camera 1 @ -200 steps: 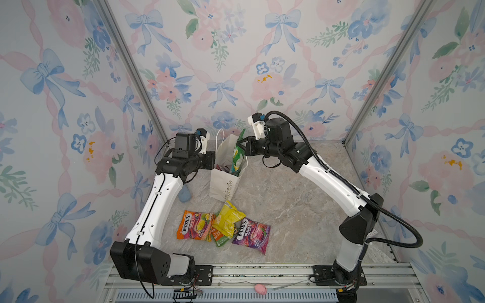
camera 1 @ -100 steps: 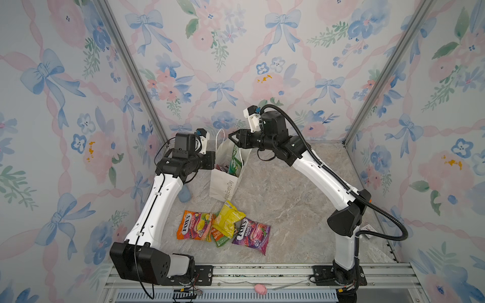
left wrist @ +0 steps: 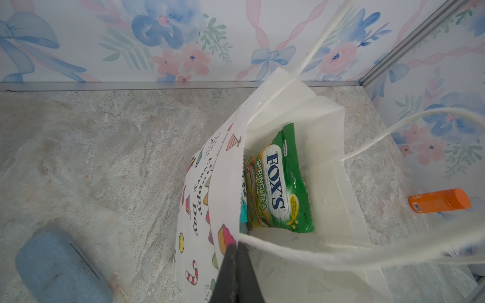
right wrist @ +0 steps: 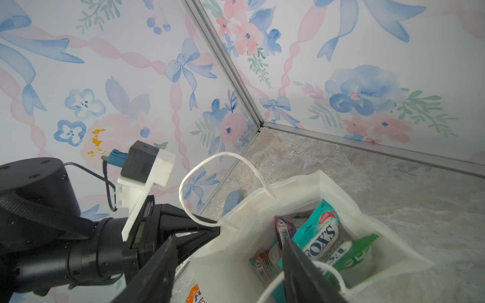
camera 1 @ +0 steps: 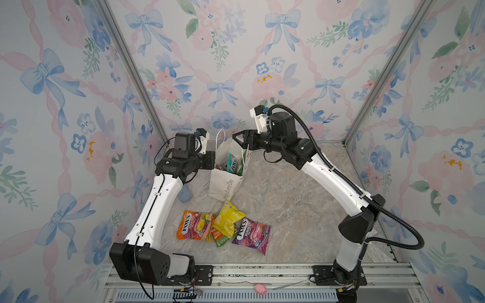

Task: Place the snacks into the paper bag
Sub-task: Place the snack in the paper bag, then pick up the snack from the bottom-center of the table.

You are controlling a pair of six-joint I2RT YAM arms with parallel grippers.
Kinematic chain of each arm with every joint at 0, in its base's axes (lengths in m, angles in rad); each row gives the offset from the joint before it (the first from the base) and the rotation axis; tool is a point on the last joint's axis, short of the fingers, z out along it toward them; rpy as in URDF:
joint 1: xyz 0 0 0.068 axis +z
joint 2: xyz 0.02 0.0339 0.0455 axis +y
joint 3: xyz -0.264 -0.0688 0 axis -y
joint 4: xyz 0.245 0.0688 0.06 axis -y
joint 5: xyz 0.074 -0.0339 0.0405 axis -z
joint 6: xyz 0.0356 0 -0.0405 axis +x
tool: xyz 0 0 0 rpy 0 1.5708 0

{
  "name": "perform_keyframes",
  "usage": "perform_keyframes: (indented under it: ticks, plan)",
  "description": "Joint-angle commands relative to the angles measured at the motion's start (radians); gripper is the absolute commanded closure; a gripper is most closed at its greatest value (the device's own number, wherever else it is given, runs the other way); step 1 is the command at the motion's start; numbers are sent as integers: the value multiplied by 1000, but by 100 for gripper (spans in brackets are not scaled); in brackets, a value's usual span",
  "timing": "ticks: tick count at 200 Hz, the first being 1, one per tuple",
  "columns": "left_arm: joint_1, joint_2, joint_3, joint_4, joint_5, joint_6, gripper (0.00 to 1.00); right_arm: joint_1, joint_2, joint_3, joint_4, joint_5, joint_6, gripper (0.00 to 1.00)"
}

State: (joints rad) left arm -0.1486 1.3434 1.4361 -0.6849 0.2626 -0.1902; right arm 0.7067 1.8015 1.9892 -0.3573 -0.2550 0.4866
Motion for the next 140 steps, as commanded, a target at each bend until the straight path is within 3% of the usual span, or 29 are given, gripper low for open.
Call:
perform_keyframes:
  ticks: [1, 32, 82, 125, 140]
  plan:
    - [-1, -32, -9, 38, 17, 15, 100, -44, -128, -129, 135, 9, 23, 32]
    - [0, -32, -14, 38, 15, 15, 100, -84, -284, -320, 144, 30, 18, 30]
    - [1, -37, -17, 41, 10, 14, 100, -128, -472, -663, 5, 66, 54, 31]
    - [1, -38, -23, 45, 12, 13, 100, -99, -559, -982, -81, 88, 177, 30]
    - [2, -38, -21, 45, 12, 12, 100, -61, -584, -1087, -59, 93, 229, 23]
